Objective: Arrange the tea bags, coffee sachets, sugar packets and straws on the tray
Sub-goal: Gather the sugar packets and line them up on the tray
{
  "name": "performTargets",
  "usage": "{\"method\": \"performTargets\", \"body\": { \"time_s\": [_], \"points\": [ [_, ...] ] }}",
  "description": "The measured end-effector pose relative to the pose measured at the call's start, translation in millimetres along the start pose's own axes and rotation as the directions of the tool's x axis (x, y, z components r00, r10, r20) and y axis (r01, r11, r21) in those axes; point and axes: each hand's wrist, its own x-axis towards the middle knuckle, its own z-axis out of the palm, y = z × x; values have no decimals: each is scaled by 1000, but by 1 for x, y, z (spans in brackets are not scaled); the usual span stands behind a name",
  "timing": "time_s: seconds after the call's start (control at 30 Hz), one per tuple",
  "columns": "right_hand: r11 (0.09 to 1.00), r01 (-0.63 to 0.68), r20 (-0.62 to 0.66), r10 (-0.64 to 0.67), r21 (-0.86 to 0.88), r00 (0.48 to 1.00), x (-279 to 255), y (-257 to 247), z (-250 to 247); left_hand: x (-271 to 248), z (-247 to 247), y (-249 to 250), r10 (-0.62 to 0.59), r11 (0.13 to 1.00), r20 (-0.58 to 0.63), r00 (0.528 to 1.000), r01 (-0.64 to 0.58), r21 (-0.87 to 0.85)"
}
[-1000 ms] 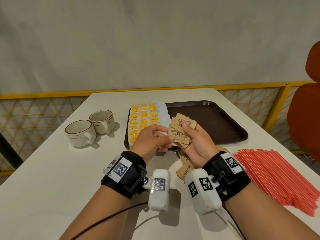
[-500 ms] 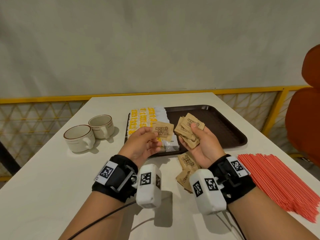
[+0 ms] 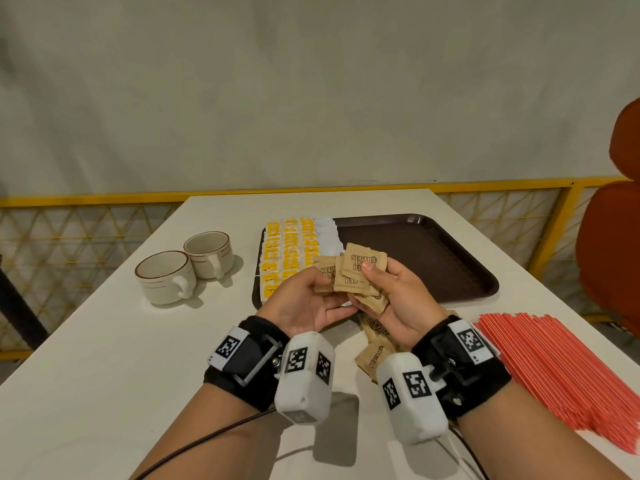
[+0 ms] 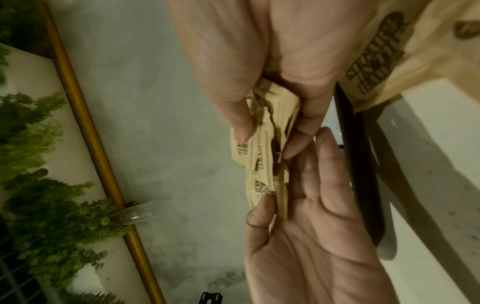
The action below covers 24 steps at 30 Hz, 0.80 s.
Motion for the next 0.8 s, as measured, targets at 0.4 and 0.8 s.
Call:
{"method": "performTargets", "body": {
  "time_s": [0.4, 0.8],
  "points": [
    [991, 18, -114, -34, -133, 993, -3, 1, 1, 4, 7, -17, 103, 994, 10, 995, -103, 24],
    [997, 28, -65, -32, -68, 997, -1, -10, -4, -3, -3, 3, 83, 997, 6, 997, -83, -7]
  ]
}}
